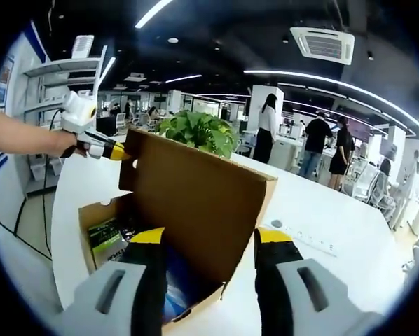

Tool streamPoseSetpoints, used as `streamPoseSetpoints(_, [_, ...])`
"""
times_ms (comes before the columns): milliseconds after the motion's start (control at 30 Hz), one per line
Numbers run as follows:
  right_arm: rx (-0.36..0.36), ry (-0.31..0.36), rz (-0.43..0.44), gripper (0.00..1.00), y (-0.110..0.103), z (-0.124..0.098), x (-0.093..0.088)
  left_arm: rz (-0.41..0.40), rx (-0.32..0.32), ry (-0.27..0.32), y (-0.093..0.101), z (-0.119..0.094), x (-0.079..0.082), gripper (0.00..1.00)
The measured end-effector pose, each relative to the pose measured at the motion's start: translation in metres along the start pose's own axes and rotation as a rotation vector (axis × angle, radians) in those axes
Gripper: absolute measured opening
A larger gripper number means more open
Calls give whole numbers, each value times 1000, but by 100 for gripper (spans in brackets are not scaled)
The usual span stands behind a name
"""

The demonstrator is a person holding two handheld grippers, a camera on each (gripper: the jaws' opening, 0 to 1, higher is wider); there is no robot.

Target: Operate the shoe box by opening the lid, removing the specified soft item, and placing it in the target area until the item is outside and the box remains undamaged.

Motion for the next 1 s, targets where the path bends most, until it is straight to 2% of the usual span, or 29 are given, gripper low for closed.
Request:
streamPoseSetpoints(200, [-38, -42, -4, 31, 9, -1, -20, -2, 1, 5, -1, 5, 2, 0])
streamPoseSetpoints(400, [-62, -74, -4, 26, 15, 0, -38, -9, 0, 10, -3, 10, 3, 0])
streamPoseSetpoints(667, [-70, -106, -17, 19, 18, 9, -50, -15, -2, 5, -6, 20, 5, 0])
streamPoseSetpoints(833, [-112, -145, 13, 3, 27, 14, -63, -16, -5, 0, -8, 26, 5, 0])
streamPoseSetpoints(1000, [-120, -147, 27, 1, 29, 16, -66, -24, -7, 1, -11, 33, 4, 0])
Point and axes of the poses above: the point that each gripper's makers call its tool centre point, and the gripper's own axes: z roughly forward along the fingers, y roughly to its right, x roughly out of its top, the point moved 2 cm from there along -z, roughly backward along the fingers, and after that the axes turned 4 degrees about z, right-handed, at the moved point
